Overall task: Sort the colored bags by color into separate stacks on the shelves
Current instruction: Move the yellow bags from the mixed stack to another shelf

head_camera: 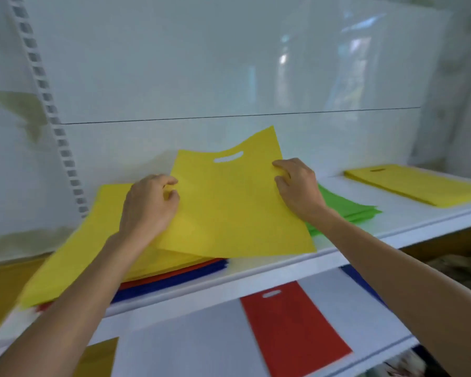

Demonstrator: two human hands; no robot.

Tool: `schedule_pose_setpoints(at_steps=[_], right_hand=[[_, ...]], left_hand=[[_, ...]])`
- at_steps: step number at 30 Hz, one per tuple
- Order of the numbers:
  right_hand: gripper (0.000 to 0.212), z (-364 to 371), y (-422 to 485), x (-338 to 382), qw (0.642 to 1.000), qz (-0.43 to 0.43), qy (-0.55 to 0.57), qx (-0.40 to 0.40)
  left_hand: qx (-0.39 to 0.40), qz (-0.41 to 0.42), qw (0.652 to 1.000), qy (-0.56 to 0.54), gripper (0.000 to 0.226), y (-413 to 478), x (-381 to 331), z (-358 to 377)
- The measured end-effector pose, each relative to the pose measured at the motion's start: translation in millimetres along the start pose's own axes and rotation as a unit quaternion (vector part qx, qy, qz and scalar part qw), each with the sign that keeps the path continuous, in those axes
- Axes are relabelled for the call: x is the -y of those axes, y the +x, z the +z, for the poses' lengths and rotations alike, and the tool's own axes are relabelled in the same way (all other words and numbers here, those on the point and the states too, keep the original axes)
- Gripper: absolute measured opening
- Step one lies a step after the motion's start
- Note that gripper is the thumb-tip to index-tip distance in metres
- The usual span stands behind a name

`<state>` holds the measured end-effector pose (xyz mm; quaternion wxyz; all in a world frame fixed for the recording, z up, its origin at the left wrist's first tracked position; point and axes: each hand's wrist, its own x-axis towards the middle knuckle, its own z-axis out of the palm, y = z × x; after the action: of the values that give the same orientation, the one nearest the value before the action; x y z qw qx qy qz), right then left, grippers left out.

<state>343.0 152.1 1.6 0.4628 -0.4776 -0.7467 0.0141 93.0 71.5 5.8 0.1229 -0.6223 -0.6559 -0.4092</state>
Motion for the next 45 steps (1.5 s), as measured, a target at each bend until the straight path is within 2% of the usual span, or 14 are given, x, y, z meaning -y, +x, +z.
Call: schedule_pose_setpoints(at_steps=[4, 10, 14, 19, 23, 28, 36, 41, 45], right_hand=[[0.039, -110.2, -17.2, -94.2, 0.992, 0.073, -0.088, -0.052], [0.038, -251.7, -67.0, -206.7, 0.962, 0.179, -0.170, -0.114], [0.036, -321.8, -107.8, -265.8, 0.942, 0.232, -0.197, -0.138], [0.032, -376.8, -136.6, -320.2, 0.924, 0.280, -0.199, -0.168], [0.033, -391.4, -137.3, -358.3, 0.918, 0.288, -0.198, -0.185], [0.035, -390.0, -112.1, -404.0, 0.919, 0.292, -0.181, -0.190], [0.029, -385.7, -32.9, -465.6, 0.928, 0.272, -0.172, -0.187], [0.033, -339.1, 17.9, -502.9, 0.946, 0.252, -0.158, -0.126], [0.037, -307.2, 67.4, -518.6, 0.973, 0.186, -0.119, -0.070]], left_hand=[[0.067, 0.064, 0.992, -0.081, 0.031, -0.9, -114.9, 73.6], [0.165, 0.145, 0.958, -0.184, 0.037, -20.6, -271.2, 170.4], [0.220, 0.168, 0.934, -0.228, 0.041, -46.3, -354.8, 226.6], [0.287, 0.190, 0.901, -0.265, 0.045, -72.7, -422.8, 283.1], [0.309, 0.198, 0.888, -0.277, 0.045, -70.1, -454.1, 314.6], [0.296, 0.220, 0.887, -0.280, 0.038, -38.1, -477.1, 357.1], [0.276, 0.191, 0.902, -0.271, 0.038, 17.0, -499.6, 403.5], [0.258, 0.137, 0.931, -0.220, 0.040, 42.2, -474.0, 413.9], [0.220, 0.084, 0.956, -0.175, 0.042, 58.0, -460.3, 409.9]])
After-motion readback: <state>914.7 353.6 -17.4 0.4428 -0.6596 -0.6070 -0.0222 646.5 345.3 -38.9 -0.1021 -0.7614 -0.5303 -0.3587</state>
